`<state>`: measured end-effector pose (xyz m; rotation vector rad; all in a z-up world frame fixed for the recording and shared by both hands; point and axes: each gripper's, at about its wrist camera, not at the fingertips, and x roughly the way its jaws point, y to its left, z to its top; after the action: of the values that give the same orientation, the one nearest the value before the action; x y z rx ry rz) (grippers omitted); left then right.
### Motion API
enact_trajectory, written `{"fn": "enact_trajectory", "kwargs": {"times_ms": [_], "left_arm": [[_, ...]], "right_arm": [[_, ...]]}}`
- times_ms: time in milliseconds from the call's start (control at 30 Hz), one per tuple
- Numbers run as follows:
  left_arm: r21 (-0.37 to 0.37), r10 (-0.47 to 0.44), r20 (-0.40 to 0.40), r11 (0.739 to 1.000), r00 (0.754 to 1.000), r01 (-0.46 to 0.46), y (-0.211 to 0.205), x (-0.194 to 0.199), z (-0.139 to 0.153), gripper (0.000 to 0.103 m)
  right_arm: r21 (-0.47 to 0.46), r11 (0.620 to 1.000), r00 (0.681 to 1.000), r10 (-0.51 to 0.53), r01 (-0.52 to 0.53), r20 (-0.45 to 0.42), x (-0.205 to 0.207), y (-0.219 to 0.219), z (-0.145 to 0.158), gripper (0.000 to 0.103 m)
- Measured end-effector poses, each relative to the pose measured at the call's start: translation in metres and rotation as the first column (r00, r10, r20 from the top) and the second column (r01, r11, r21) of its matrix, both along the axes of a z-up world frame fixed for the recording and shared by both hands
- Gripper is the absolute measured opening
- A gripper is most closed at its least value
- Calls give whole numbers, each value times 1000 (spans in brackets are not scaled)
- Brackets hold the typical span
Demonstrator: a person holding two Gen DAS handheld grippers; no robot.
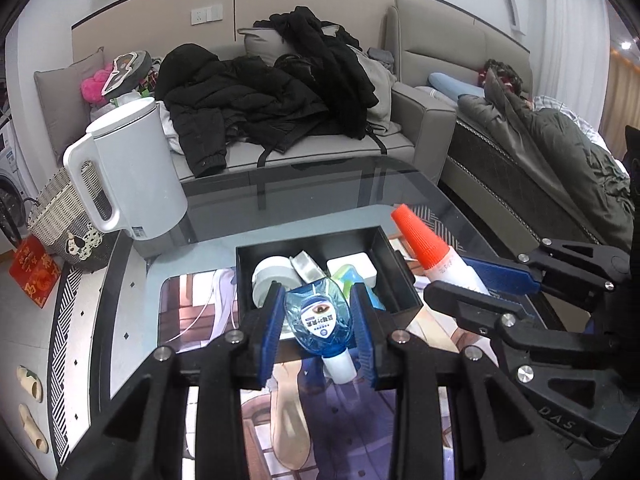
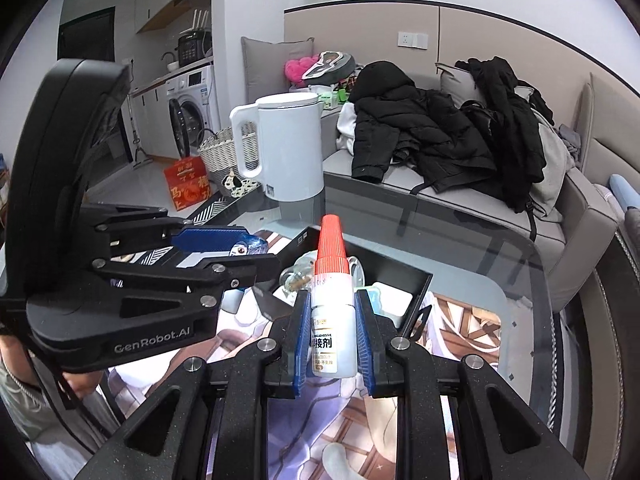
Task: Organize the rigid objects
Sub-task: 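Lift and carry the eye-drop bottle and glue bottle toward the black box, then lower both bottles into the box and open both tools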
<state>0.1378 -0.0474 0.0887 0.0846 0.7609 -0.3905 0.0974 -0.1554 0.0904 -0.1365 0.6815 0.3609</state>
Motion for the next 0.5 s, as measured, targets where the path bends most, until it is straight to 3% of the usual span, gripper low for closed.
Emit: {"fn": "enact_trajectory", "kwargs": {"times_ms": [333,500], "left_arm": [[-27,49,-8,998,999,-49,1,28,-1,32],[-18,53,-63,998,997,-55,-1,46,-17,32]], "right_arm": [[30,997,997,-65,66,-36,41,-11,-2,21],[37,995,990,-85,90,-117,70,-17,-21,21]]}}
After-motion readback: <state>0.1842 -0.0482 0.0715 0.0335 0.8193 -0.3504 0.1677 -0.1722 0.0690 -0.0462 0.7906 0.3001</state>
